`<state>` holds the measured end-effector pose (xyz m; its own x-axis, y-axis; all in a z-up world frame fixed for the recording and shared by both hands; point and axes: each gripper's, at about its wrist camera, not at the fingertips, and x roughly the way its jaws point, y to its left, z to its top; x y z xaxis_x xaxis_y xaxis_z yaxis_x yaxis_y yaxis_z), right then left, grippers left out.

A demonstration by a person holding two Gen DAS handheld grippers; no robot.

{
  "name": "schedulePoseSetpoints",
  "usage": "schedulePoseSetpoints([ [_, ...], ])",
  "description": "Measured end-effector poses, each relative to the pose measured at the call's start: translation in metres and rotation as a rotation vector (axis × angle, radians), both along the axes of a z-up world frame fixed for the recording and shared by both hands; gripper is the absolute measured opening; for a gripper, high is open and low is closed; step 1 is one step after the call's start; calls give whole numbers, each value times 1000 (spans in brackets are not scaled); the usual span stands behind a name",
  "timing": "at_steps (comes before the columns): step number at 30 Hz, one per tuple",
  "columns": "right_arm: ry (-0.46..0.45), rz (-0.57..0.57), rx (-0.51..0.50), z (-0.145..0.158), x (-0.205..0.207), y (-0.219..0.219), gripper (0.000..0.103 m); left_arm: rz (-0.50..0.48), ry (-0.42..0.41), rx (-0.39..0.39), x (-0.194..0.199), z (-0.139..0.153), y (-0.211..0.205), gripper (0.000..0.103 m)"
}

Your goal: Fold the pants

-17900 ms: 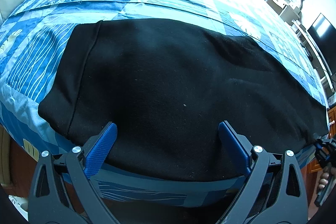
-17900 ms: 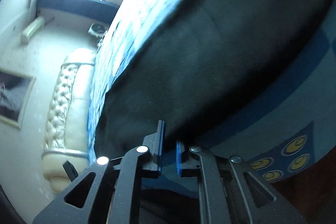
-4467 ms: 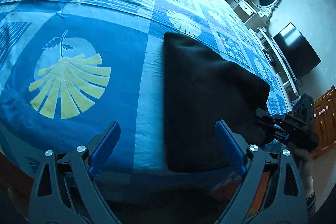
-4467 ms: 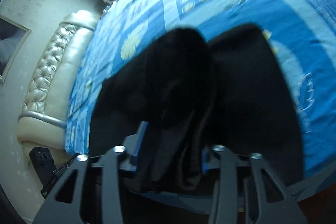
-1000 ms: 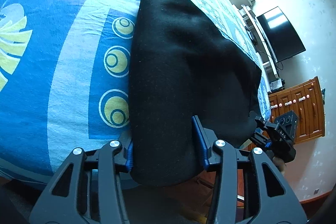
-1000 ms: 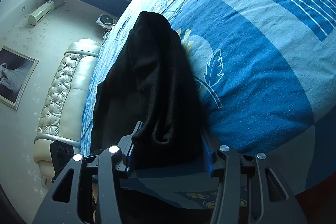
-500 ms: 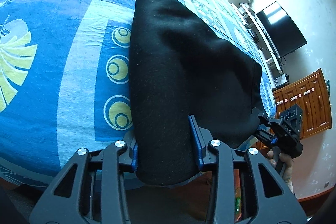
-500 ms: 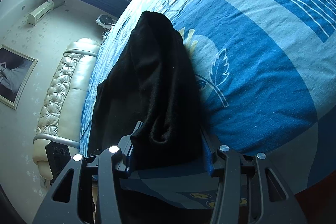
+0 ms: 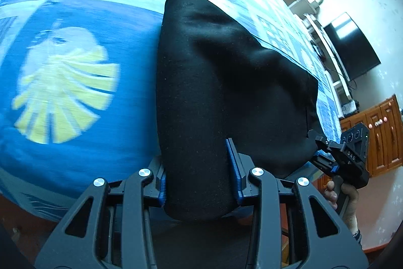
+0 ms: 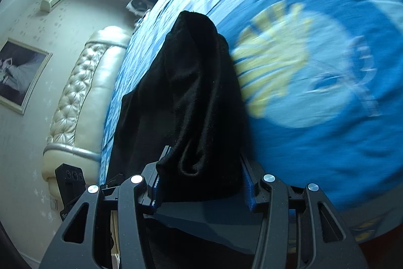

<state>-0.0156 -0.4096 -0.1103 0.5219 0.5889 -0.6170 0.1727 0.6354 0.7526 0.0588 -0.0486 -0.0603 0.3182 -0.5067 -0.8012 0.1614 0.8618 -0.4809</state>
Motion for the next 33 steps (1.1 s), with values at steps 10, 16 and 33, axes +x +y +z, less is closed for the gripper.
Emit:
schedulePoseSetpoints([
  [10, 1, 132, 31, -2, 30, 67, 49, 97, -9, 68, -4, 11, 76, 37],
  [16, 10, 148, 30, -9, 27, 71, 48, 113, 18, -6, -5, -4, 99, 39],
  [33, -12, 140, 30, -5, 27, 78, 47, 102, 18, -44, 2, -10, 99, 46],
])
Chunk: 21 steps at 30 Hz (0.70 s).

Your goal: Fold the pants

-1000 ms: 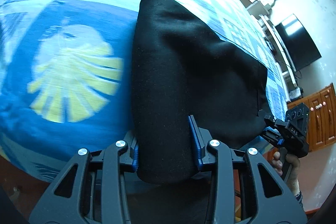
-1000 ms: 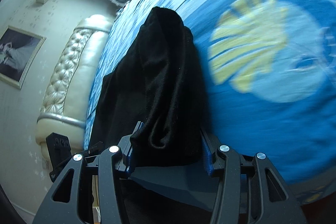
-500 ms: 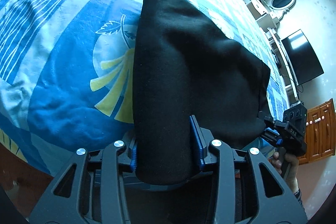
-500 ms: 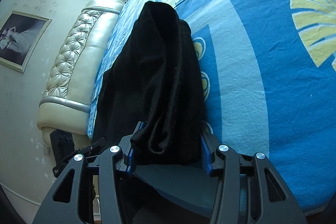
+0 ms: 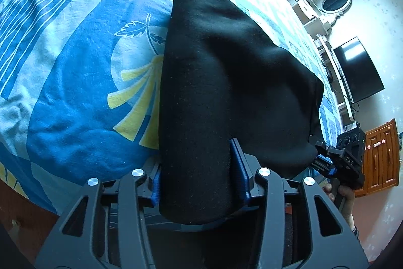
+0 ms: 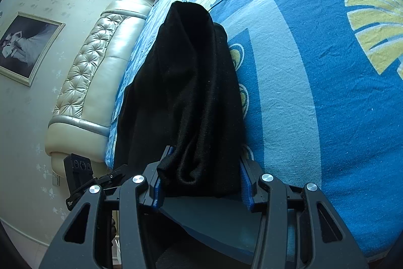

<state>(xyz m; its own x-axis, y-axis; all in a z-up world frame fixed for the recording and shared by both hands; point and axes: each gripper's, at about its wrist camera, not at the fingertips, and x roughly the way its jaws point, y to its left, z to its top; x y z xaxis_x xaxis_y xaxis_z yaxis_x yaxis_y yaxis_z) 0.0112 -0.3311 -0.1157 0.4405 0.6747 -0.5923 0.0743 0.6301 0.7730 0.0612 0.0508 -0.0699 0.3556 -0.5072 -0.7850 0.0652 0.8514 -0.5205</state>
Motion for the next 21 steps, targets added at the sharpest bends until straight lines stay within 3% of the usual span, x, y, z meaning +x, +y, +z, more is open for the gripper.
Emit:
schedulePoseSetpoints([
  [5, -6, -4, -1, 2, -1, 2, 47, -1, -16, 4, 0, -1, 2, 56],
  [10, -6, 6, 43, 6, 0, -5, 55, 5, -55, 34, -3, 5, 1, 74],
  [13, -30, -3, -10, 18, 0, -13, 64, -7, -66, 52, -7, 15, 1, 81],
  [15, -59, -14, -39, 27, 2, -19, 69, -20, -91, 60, -10, 23, 2, 84],
  [21, -70, -53, 17, 27, 19, -41, 72, -31, -131, 76, 4, 31, 7, 88],
])
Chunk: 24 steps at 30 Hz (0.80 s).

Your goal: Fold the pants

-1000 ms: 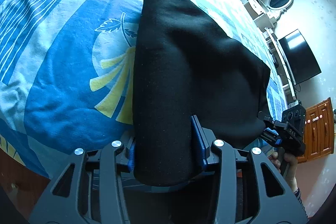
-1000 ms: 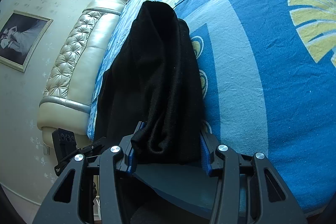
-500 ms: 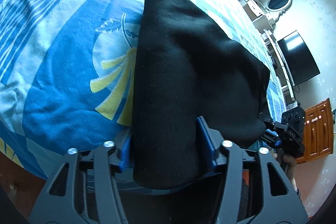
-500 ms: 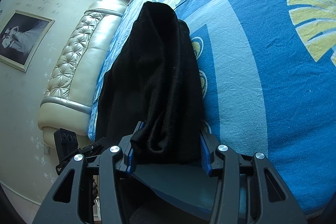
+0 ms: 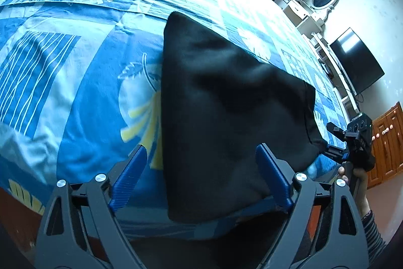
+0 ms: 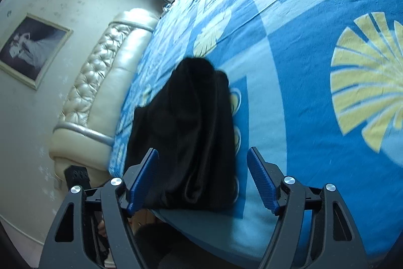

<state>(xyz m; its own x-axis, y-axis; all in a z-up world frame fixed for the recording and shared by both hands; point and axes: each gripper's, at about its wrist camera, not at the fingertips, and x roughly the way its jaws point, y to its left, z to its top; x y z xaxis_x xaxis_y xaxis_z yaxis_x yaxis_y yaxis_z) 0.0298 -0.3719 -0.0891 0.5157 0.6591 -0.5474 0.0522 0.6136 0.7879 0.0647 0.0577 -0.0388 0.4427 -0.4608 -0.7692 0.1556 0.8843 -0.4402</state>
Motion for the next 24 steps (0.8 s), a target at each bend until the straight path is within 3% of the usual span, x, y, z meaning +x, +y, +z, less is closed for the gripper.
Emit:
schedulePoseSetpoints([
  [4, 13, -16, 16, -7, 21, -1, 72, -7, 30, -30, 31, -7, 8, 88],
  [10, 31, -19, 81, -17, 61, 3, 73, 3, 117, -153, 88, -24, 16, 88],
  [17, 42, 45, 120, -22, 89, 15, 75, -15, 155, -191, 125, -40, 14, 88],
  [18, 43, 68, 132, -23, 91, 19, 72, -22, 148, -183, 127, -40, 13, 83],
  [20, 60, 95, 69, -25, 96, 28, 50, -37, 131, -143, 127, -41, 9, 68],
  [22, 61, 98, 50, -27, 96, 30, 41, -65, 122, -148, 126, -40, 5, 42],
  [24, 61, 84, 70, -27, 94, 27, 36, -62, 102, -120, 124, -35, 2, 36],
])
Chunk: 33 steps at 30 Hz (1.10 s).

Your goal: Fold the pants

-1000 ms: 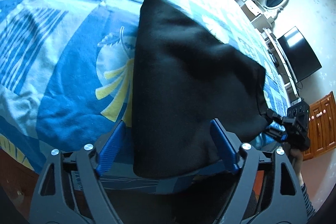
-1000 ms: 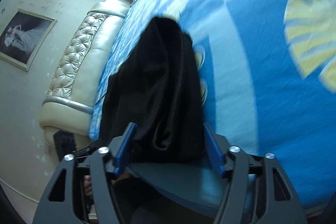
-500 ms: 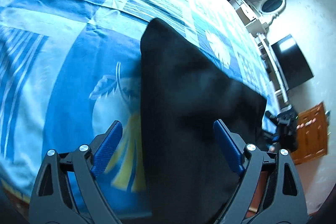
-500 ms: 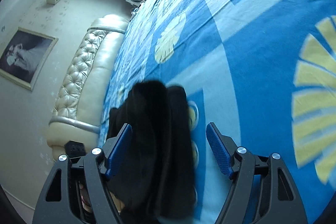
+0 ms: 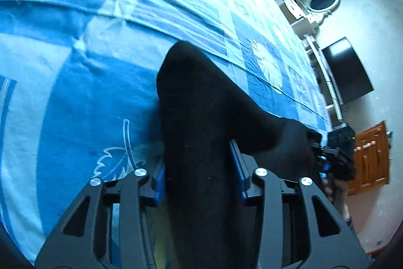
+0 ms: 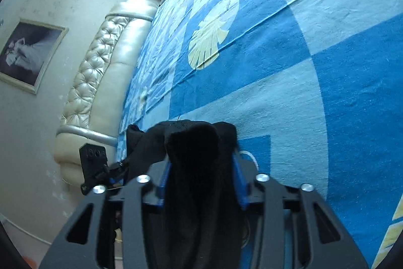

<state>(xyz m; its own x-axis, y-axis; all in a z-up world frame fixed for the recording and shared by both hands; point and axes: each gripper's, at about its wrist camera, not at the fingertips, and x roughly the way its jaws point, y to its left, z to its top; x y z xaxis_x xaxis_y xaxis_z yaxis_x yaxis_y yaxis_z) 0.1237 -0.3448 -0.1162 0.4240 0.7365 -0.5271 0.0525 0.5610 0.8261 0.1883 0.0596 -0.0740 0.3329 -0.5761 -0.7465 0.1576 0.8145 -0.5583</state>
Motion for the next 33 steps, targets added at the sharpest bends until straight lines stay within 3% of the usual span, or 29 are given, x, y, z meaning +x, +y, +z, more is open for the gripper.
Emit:
schedulePoseSetpoints([
  [2, -20, -2, -21, 5, -1, 3, 34, -9, -43, 57, -1, 8, -6, 31],
  [7, -62, -14, -51, 12, 7, 1, 32, 16, -70, 108, 12, 19, -7, 24],
  [15, -107, -43, -40, 18, 42, 5, 32, 40, -133, 245, 46, 31, -13, 24],
  [19, -40, -70, -27, -9, 48, -1, 32, 56, -124, 311, 54, 20, -20, 27],
  [24, -41, -94, 21, -19, 44, -5, 32, 50, -164, 395, 53, 16, -30, 34],
  [33, -41, -103, 31, -20, 42, -7, 32, 58, -162, 380, 55, 11, -26, 40],
])
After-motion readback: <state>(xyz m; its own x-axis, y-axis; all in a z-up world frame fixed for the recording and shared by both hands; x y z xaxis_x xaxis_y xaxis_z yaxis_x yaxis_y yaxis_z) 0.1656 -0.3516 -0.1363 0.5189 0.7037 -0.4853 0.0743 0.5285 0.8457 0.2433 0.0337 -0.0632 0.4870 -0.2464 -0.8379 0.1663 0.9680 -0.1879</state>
